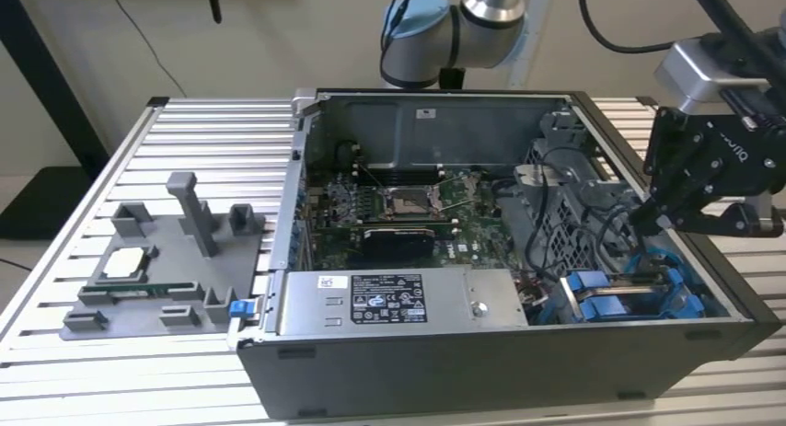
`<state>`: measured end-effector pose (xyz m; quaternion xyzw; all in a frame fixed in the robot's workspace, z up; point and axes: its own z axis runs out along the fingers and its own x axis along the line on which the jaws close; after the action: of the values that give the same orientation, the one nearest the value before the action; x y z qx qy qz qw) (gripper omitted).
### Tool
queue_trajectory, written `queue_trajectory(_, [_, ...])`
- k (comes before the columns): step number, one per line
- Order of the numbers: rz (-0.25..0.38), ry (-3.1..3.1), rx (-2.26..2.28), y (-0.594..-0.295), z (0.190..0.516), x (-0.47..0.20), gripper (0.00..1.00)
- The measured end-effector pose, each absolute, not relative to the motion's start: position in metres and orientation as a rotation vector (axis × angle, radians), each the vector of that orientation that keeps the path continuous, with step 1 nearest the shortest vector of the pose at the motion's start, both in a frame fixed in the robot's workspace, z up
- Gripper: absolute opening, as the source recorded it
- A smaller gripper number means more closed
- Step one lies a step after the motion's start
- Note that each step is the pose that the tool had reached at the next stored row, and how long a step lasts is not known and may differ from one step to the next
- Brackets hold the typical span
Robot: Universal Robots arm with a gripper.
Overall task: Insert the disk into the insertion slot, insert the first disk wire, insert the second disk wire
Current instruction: 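Insert the second disk wire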
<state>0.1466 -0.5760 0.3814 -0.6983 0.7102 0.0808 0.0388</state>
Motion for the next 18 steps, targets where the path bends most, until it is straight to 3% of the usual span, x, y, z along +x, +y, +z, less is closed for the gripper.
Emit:
queue_trajectory(5, [0.244, 2.177, -2.141, -0.576, 0.381, 0.133, 0.00])
queue_trajectory(18, [0.158, 2.209, -2.156, -0.576, 0.373, 0.123, 0.00])
